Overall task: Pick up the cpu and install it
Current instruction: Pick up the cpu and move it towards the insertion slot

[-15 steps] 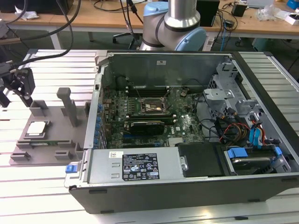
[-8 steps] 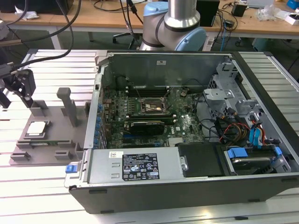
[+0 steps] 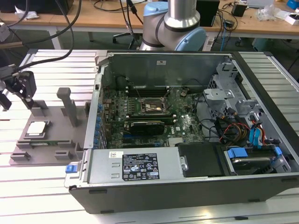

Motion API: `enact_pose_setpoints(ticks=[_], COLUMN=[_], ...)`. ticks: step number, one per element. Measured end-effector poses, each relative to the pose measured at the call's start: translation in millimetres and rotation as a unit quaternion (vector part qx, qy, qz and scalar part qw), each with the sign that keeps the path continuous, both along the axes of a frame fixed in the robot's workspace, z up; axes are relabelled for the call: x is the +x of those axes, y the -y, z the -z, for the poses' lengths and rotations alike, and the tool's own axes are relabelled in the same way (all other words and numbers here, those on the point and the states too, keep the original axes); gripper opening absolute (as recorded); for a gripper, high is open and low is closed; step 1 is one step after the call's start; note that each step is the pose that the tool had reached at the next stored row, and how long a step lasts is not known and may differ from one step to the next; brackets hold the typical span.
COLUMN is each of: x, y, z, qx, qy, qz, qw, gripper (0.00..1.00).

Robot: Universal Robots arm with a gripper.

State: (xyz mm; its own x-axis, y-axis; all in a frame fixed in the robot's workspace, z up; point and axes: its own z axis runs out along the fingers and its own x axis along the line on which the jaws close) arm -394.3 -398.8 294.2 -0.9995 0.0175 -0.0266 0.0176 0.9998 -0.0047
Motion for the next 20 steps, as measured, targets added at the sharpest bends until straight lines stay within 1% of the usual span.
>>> enact_pose_setpoints(ticks=[8, 20], x=[0.0, 0.0], y=[0.0, 0.0], z=[5.5, 11.5], qx=[0.0000, 0.0000], qy=[0.0000, 0.0000], qz=[0.000, 0.000], qw=[1.0000, 1.0000], gripper=[0.60, 0.60])
